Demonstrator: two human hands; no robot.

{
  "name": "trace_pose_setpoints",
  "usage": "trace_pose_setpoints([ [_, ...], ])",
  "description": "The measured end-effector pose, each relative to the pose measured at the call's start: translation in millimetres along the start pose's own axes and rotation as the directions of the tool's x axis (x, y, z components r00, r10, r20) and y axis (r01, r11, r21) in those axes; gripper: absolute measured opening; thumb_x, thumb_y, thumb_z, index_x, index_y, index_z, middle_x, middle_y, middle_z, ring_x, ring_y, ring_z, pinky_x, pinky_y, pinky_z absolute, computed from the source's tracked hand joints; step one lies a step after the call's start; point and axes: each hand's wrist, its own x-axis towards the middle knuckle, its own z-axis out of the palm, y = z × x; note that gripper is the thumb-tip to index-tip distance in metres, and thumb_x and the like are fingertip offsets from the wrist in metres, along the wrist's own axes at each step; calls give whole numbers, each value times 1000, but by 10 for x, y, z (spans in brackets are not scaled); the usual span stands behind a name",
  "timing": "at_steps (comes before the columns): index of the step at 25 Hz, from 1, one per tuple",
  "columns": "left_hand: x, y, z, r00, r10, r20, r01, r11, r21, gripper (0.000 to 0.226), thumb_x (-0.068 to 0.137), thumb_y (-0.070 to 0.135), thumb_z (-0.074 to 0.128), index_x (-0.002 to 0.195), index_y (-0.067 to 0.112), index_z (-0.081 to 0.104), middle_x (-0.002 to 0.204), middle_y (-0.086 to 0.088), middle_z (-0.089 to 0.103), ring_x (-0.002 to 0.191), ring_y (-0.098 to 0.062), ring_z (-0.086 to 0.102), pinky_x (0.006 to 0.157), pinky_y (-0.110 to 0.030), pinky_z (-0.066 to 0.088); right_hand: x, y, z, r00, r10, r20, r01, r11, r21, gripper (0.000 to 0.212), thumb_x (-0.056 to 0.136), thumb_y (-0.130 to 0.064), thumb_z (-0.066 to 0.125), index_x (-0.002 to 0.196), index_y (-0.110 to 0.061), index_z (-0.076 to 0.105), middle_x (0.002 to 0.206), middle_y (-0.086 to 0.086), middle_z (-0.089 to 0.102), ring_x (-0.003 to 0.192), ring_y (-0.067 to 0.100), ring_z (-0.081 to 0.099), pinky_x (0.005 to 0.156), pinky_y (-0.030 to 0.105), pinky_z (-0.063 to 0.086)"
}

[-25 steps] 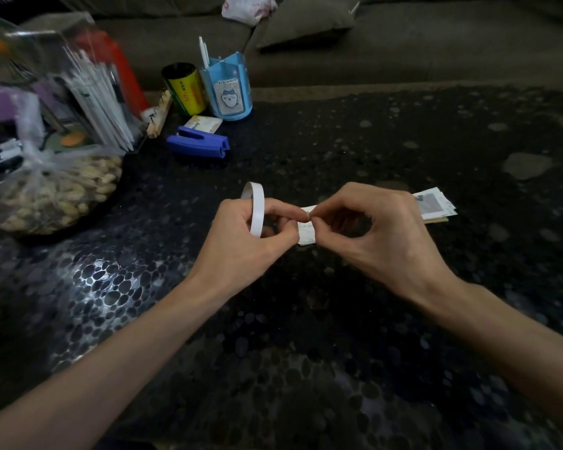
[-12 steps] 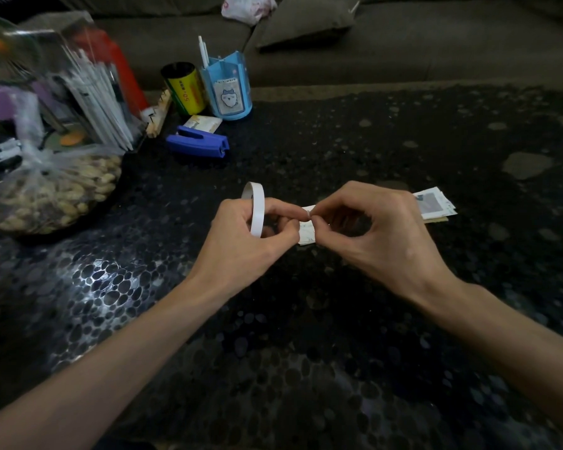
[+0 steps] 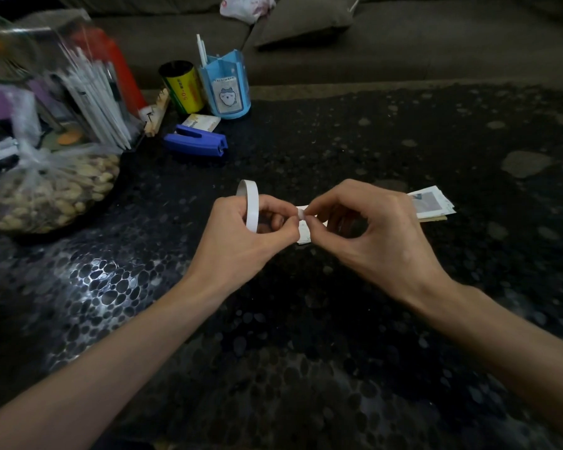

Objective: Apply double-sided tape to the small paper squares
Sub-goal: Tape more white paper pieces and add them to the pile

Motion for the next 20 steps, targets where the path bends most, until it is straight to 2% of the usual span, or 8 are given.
trace_pose_setpoints([
  [4,-2,-3,-8,1000,-6,20,7,1000,-2,13,86,10,77,95,20,81,81,-10,73,81,-33,70,79,-42,63,1,-1,-6,1000,-1,-3,1,1000,-13,11,93,-23,80,101,-19,76,90,-10,69,78,7,67,68,28,57],
  [9,-3,-8,1,999,16,29,-17,999,28,18,88,10,74,99,23,81,84,-8,75,82,-36,71,81,-48,62,3,16,0,999,15,-30,-16,999,-43,11,91,-22,82,100,-18,77,89,-9,69,76,6,66,68,31,58],
  [16,-25,23,-2,998,27,49,-31,997,76,24,80,30,73,103,26,80,84,-3,75,79,-34,72,77,-54,62,1,13,-4,1000,27,-16,-27,999,-41,11,91,-23,82,99,-19,76,88,-10,69,78,6,67,68,29,58],
  [20,-18,4,0,999,43,29,-45,996,75,19,84,23,74,102,23,81,82,-4,73,76,-35,70,75,-53,61,10,10,-10,998,65,-3,-65,998,20,10,91,-20,83,99,-19,77,89,-11,71,81,6,69,70,26,59],
])
